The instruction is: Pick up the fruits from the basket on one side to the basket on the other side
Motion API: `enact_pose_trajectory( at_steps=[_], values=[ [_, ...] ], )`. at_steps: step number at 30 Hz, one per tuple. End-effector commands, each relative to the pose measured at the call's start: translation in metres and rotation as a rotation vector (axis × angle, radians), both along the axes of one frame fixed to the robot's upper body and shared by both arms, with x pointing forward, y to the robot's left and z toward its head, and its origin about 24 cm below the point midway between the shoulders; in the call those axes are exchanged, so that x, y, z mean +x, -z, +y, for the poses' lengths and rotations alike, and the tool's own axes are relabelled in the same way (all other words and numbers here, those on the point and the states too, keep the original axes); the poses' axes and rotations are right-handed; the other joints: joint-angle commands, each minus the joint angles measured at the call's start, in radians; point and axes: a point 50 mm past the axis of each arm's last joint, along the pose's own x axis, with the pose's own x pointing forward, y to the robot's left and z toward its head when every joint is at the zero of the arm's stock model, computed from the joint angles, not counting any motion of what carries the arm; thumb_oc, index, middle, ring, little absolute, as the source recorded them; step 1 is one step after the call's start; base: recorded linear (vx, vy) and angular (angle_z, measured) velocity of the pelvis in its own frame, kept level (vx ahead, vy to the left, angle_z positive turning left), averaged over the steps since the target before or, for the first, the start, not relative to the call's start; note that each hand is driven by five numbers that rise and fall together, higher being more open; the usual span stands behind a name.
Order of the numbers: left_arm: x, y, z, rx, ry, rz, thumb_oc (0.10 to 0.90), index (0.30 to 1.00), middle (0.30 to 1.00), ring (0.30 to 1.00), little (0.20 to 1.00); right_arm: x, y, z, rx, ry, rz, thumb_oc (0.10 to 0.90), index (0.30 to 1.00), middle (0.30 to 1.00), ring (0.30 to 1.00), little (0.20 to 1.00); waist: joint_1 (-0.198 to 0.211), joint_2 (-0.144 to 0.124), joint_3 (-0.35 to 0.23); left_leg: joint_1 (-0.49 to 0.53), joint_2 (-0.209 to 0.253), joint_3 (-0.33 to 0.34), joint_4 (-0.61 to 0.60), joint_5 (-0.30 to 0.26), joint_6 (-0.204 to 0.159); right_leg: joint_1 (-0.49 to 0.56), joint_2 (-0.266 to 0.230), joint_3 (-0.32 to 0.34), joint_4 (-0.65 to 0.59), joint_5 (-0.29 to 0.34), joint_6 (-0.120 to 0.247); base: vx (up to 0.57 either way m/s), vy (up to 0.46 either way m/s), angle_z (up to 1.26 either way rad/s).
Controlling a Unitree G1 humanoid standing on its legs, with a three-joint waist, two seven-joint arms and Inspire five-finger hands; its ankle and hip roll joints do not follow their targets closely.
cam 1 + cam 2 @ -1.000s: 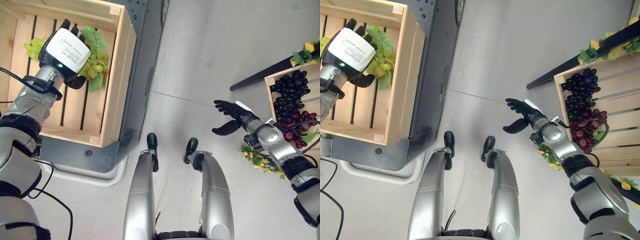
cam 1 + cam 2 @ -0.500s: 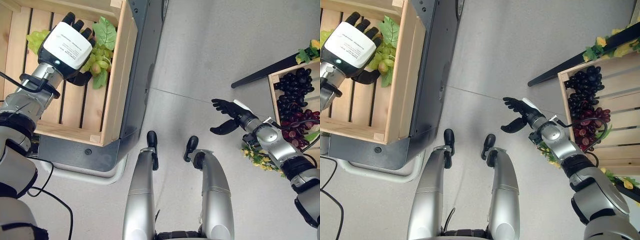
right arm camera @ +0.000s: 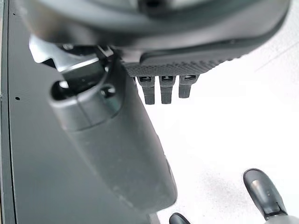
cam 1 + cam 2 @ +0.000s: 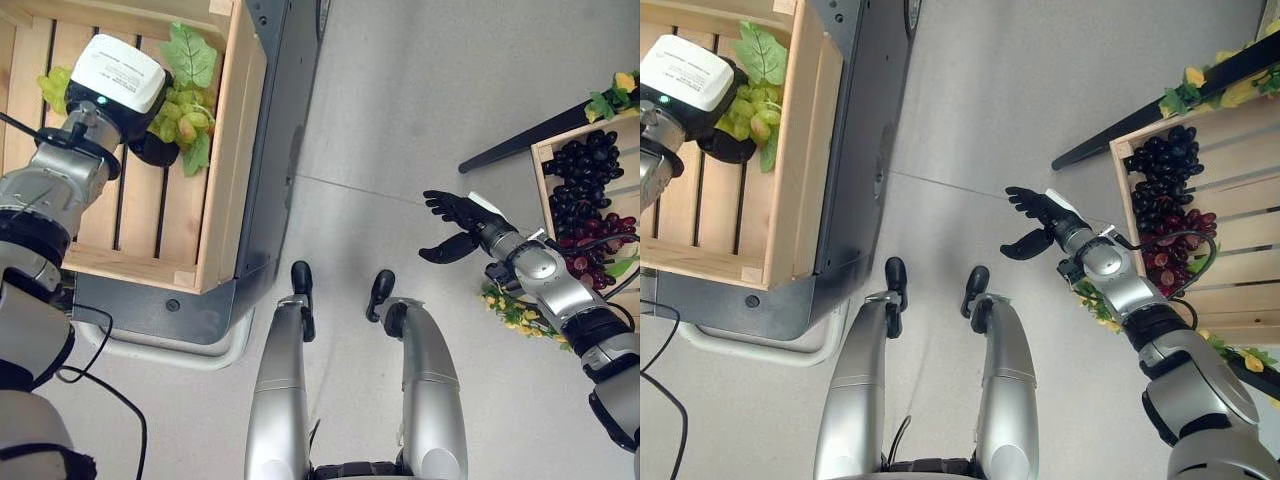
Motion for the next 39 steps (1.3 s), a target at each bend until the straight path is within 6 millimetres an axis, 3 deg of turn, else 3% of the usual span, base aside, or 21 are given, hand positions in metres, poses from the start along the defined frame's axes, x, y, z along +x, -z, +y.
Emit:
enact_pose_trajectory(
  at_steps=[1,13,19,21,22,25,28,31,33,36,39],
  values=[
    [0.003,0.044,-0.004,-0.055,0.025,0.255,0.400,0.300,0.300,0.300,0.300,-0.002,-0.043,-0.017,0.005,-0.010,-0.149,0.800,0.900,0.900,0.900,0.900,0.003,0.014,-0.013,0.091,-0.004,0.070,-0.025,-0.082,-0.004,0.073,0.039,0.037,-0.135,0.094,0.029,-0.01,0.001,-0.04],
    [0.002,0.037,-0.023,-0.093,0.154,0.269,0.400,0.300,0.300,0.300,0.300,-0.006,-0.039,-0.022,0.021,-0.005,-0.147,0.800,0.900,0.900,0.900,0.900,0.001,0.023,-0.013,0.120,-0.002,0.072,-0.034,-0.085,0.000,0.094,0.035,0.045,-0.135,0.093,0.035,0.00,0.000,0.00],
    [-0.001,0.037,-0.011,-0.174,0.112,0.180,0.400,0.300,0.300,0.300,0.300,-0.009,-0.031,-0.022,0.042,-0.004,-0.134,0.800,0.900,0.900,0.900,0.900,0.006,0.027,-0.013,0.182,-0.003,0.073,-0.051,-0.087,0.001,0.148,0.032,0.048,-0.139,0.085,0.039,0.00,0.000,0.00],
    [-0.002,0.034,-0.004,-0.228,0.082,0.122,0.400,0.300,0.300,0.300,0.300,-0.010,-0.030,-0.022,0.051,0.000,-0.133,0.800,0.900,0.900,0.900,0.900,0.008,0.028,-0.013,0.201,-0.003,0.074,-0.056,-0.089,0.001,0.165,0.030,0.048,-0.139,0.082,0.040,0.01,-0.019,-0.01],
    [-0.005,0.033,0.008,-0.334,0.037,0.043,0.400,0.300,0.300,0.300,0.300,-0.011,-0.026,-0.021,0.066,0.004,-0.135,0.800,0.900,0.900,0.900,0.900,0.011,0.027,-0.013,0.226,-0.006,0.072,-0.063,-0.090,0.002,0.187,0.030,0.049,-0.141,0.078,0.041,0.02,-0.051,-0.03],
    [-0.013,0.040,0.025,-0.584,0.010,-0.104,0.400,0.300,0.300,0.300,0.300,-0.016,-0.017,-0.020,0.105,0.011,-0.131,0.800,0.900,0.900,0.900,0.900,0.019,0.021,-0.013,0.272,-0.013,0.067,-0.072,-0.093,0.003,0.232,0.032,0.048,-0.139,0.067,0.042,0.03,-0.068,-0.05],
    [-0.024,0.061,0.042,-0.786,-0.036,-0.199,0.400,0.300,0.300,0.300,0.300,-0.023,-0.004,-0.016,0.137,0.014,-0.128,0.800,0.900,0.900,0.900,0.900,0.026,0.015,-0.013,0.321,-0.022,0.060,-0.084,-0.097,0.007,0.280,0.030,0.044,-0.134,0.052,0.038,0.02,-0.074,0.03],
    [-0.030,0.082,0.046,-0.950,-0.064,-0.262,0.400,0.300,0.300,0.300,0.300,-0.028,0.005,-0.007,0.161,0.010,-0.131,0.800,0.900,0.900,0.900,0.900,0.030,0.010,-0.013,0.373,-0.031,0.053,-0.097,-0.101,0.011,0.325,0.029,0.042,-0.131,0.040,0.035,0.03,-0.054,0.05],
    [-0.034,0.095,0.048,-0.991,-0.096,-0.296,0.400,0.300,0.300,0.300,0.300,-0.031,0.009,-0.001,0.194,0.002,-0.126,0.800,0.900,0.900,0.900,0.900,0.030,0.009,-0.013,0.411,-0.035,0.050,-0.101,-0.108,0.015,0.357,0.029,0.043,-0.129,0.032,0.033,0.02,-0.024,0.03],
    [-0.040,0.103,0.052,-0.870,-0.135,-0.340,0.400,0.300,0.300,0.300,0.300,-0.034,0.008,0.005,0.226,-0.028,-0.129,0.800,0.900,0.900,0.900,0.900,0.027,0.008,-0.013,0.444,-0.037,0.045,-0.099,-0.117,0.016,0.391,0.033,0.049,-0.131,0.025,0.031,0.00,0.000,0.00],
    [-0.047,0.103,0.050,-0.961,-0.094,-0.456,0.400,0.300,0.300,0.300,0.300,-0.042,0.007,0.015,0.262,-0.079,-0.140,0.800,0.900,0.900,0.900,0.900,0.026,0.007,-0.013,0.474,-0.042,0.039,-0.095,-0.122,0.018,0.426,0.039,0.058,-0.134,0.018,0.026,0.02,-0.036,-0.01]
  ],
)
